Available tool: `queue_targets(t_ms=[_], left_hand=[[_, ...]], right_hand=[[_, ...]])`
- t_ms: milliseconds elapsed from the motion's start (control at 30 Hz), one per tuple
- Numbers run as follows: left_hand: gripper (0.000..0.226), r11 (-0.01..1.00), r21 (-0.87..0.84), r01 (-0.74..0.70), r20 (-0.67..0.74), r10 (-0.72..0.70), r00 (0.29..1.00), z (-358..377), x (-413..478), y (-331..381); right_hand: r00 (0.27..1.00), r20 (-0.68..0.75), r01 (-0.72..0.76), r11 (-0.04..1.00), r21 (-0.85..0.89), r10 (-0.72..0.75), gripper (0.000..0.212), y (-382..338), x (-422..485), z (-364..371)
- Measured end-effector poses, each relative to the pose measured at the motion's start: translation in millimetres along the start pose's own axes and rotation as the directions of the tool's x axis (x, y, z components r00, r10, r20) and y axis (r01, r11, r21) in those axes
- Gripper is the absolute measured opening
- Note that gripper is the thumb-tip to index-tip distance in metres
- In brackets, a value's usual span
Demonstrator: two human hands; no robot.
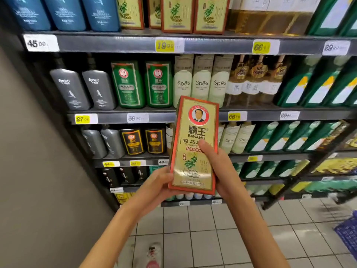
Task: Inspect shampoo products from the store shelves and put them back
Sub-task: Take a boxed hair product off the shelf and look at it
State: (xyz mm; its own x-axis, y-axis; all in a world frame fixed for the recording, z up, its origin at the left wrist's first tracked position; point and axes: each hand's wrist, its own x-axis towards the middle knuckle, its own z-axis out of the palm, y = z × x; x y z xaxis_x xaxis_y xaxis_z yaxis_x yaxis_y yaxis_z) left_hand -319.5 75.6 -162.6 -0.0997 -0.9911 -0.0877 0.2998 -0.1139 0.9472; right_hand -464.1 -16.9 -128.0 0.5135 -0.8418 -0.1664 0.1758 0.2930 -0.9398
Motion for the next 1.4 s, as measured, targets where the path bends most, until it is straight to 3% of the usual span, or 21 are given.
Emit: queue_targets(t_ms=[133, 200, 300, 433, 600, 700, 800, 867, 1200, 1400], left_hand=[[0.049, 0.933, 0.347, 0.096, -0.231, -0.015, 0.973, -2.0, 5.0, -12.9], [0.044, 0.925, 0.367, 0.101, -0.228, -0.016, 0.974, -1.9, 7.2, -22.1], [0.059, 0.914, 0.405, 0.031, -0.204, 0.057, 0.977, -11.1, 6.9, -28.5], [0.064, 0.816, 0.578, -0.026, -0.22, 0.187, 0.957, -12.9, 9.4, -20.6], [0.063, 0.82, 0.565, -0.092, -0.21, 0.25, 0.945, -8.9, -2.7, -9.9], [0.065, 0.86, 0.437, -0.263, -0.139, 0.353, 0.925, 1.9, -20.0, 13.6], [0.062, 0.823, 0.418, -0.385, -0.157, 0.482, 0.862, 16.0, -30.0, 39.1], [0.055, 0.82, 0.411, -0.399, -0.212, 0.512, 0.833, 21.6, -31.2, 46.9], [0.044, 0.857, 0.345, -0.382, -0.232, 0.472, 0.85, 38.7, -12.4, 12.2], [0.043, 0.95, 0.305, -0.074, -0.071, 0.1, 0.993, 71.9, 22.0, -62.9]], right_hand=[[0.986, -0.012, 0.159, 0.962, -0.222, -0.166, 0.042, 9.4, -4.3, -0.3], [0.981, 0.077, 0.191, 0.947, -0.257, -0.177, 0.049, 18.9, -10.2, -4.9], [0.968, 0.165, 0.229, 0.939, -0.255, -0.191, 0.055, 31.4, -18.9, -13.3], [0.959, 0.192, 0.252, 0.936, -0.247, -0.208, 0.068, 41.6, -22.8, -16.2], [0.952, 0.169, 0.292, 0.927, -0.235, -0.257, 0.066, 46.6, -23.7, -14.2], [0.956, 0.14, 0.285, 0.927, -0.243, -0.257, 0.074, 48.5, -25.6, -14.0], [0.959, 0.156, 0.274, 0.911, -0.308, -0.235, 0.054, 56.3, -27.1, -19.5], [0.96, 0.161, 0.27, 0.903, -0.336, -0.227, 0.054, 60.8, -29.9, -24.3], [0.98, 0.085, 0.199, 0.916, -0.348, -0.18, 0.055, 62.4, -53.7, -52.5], [0.98, -0.142, 0.119, 0.984, -0.131, -0.137, 0.066, 53.5, -83.9, -91.3]])
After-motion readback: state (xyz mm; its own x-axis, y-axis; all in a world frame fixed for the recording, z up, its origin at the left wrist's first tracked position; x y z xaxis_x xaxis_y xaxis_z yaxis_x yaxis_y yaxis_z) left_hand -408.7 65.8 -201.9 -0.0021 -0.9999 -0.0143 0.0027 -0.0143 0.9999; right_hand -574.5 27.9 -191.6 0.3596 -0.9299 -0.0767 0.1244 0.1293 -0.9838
